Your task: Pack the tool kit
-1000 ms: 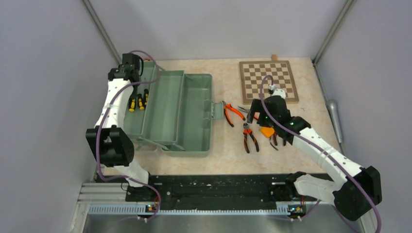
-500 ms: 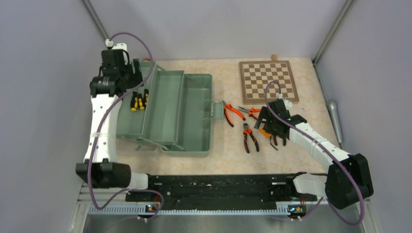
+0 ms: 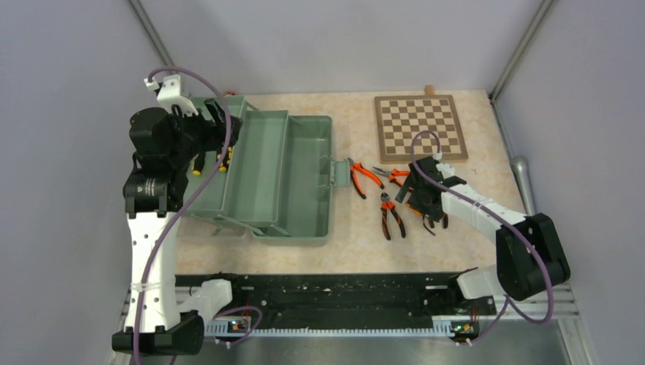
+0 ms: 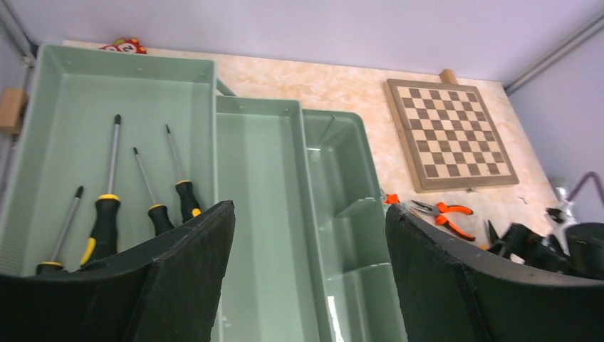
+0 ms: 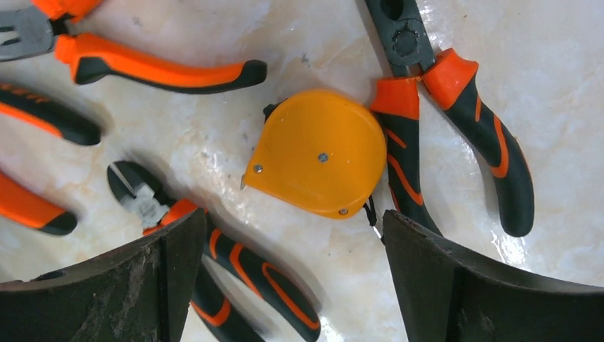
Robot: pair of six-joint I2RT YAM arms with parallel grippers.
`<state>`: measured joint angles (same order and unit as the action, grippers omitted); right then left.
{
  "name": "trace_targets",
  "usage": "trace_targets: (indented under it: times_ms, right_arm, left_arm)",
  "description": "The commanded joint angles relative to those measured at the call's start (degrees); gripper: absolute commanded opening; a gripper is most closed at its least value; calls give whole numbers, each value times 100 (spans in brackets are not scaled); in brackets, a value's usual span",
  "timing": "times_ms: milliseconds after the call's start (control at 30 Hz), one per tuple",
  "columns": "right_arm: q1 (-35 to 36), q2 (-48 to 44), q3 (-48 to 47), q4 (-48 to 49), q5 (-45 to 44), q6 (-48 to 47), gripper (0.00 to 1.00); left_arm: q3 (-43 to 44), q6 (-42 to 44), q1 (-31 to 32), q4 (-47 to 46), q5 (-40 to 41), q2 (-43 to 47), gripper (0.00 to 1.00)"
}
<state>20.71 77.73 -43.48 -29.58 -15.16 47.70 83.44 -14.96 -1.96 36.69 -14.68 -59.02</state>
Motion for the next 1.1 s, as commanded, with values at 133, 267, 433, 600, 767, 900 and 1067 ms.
trace_targets:
  times_ms: [133, 267, 433, 600, 767, 900, 1067]
  right_arm:
    - [-144, 671, -29, 519, -481, 433, 91]
    - [-149, 893, -55, 686, -531, 415, 91]
    - [-148, 924, -41, 696, -561, 362, 80]
    - [-146, 433, 53, 572, -471, 145, 56]
    - [-118, -415, 66, 494, -405, -380, 39]
    - [60, -1084, -113, 581, -361, -1185, 31]
    - [372, -1829, -327, 1048, 91, -2249, 27]
  left_arm:
    - [-118, -188, 168, -304, -464, 218, 82]
    - [-130, -159, 375, -307, -449, 199, 82]
    - [-101, -148, 559, -333, -456, 92, 82]
    - [-127, -268, 723, -507, -724, -72, 82]
    - [-215, -648, 878, -880, -1186, -310, 82]
    - [-273, -985, 1130, -1184, -1432, -571, 82]
    - [-234, -1134, 1780, -1436, -1403, -963, 82]
